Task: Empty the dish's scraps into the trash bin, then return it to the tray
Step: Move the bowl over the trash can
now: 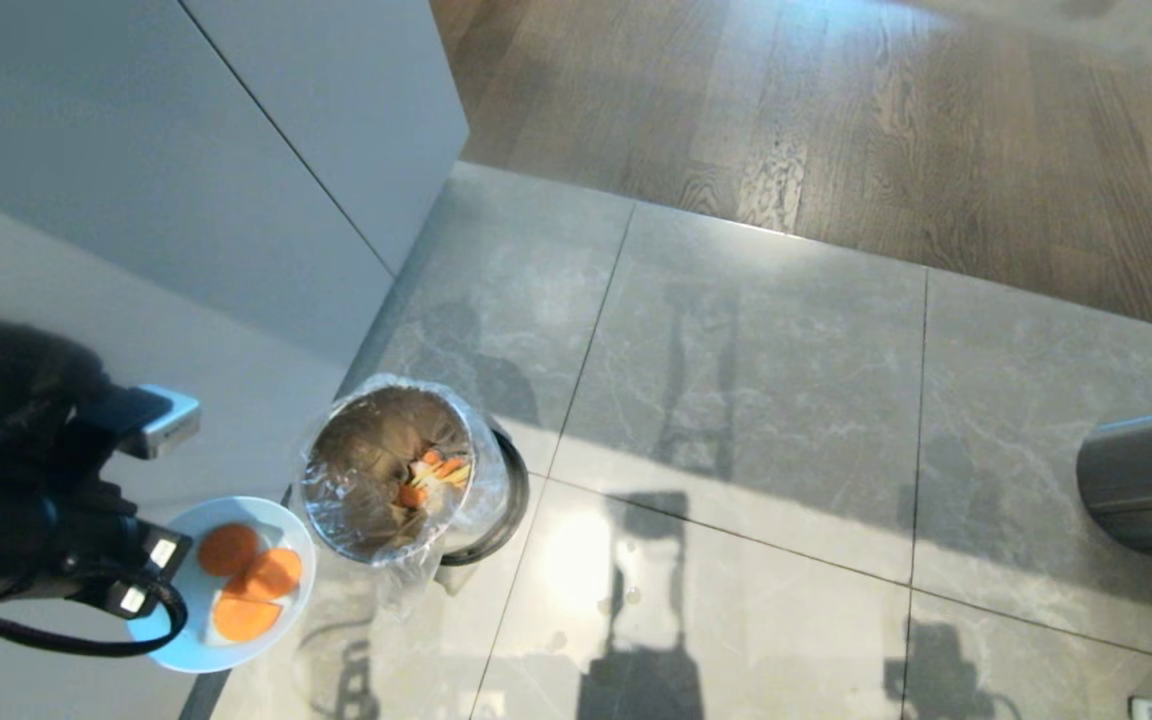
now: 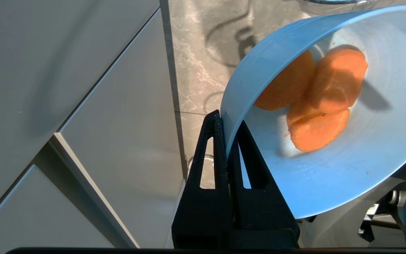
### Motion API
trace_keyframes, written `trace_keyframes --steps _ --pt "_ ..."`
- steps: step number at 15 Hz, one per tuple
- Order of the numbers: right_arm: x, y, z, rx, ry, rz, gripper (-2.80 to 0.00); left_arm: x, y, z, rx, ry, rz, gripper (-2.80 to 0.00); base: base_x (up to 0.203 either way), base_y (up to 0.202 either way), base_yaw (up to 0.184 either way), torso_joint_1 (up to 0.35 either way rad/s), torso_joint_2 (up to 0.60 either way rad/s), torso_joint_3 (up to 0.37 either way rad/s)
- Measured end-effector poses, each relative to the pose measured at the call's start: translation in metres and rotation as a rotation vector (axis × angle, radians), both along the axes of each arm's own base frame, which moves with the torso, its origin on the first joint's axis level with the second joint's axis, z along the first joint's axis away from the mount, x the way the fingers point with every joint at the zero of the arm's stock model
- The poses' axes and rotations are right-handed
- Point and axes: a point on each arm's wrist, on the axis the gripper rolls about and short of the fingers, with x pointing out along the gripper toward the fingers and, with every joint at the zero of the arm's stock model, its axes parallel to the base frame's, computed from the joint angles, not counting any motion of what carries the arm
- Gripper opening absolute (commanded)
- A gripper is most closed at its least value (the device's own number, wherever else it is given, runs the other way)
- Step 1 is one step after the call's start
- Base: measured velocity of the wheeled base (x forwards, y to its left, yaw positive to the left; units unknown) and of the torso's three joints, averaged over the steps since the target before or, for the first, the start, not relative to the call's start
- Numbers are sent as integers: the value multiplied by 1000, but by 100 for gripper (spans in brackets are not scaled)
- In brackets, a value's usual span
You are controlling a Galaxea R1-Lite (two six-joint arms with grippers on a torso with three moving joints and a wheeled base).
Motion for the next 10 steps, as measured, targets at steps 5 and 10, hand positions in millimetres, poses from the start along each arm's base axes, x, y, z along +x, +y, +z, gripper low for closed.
trace_keyframes --steps 5,10 --pt "0 0 0 0 0 0 -280 3 0 -1 -1 6 2 -280 0 0 0 0 0 0" --pt "0 0 0 0 0 0 -280 9 0 1 3 1 4 -280 0 0 0 0 0 0"
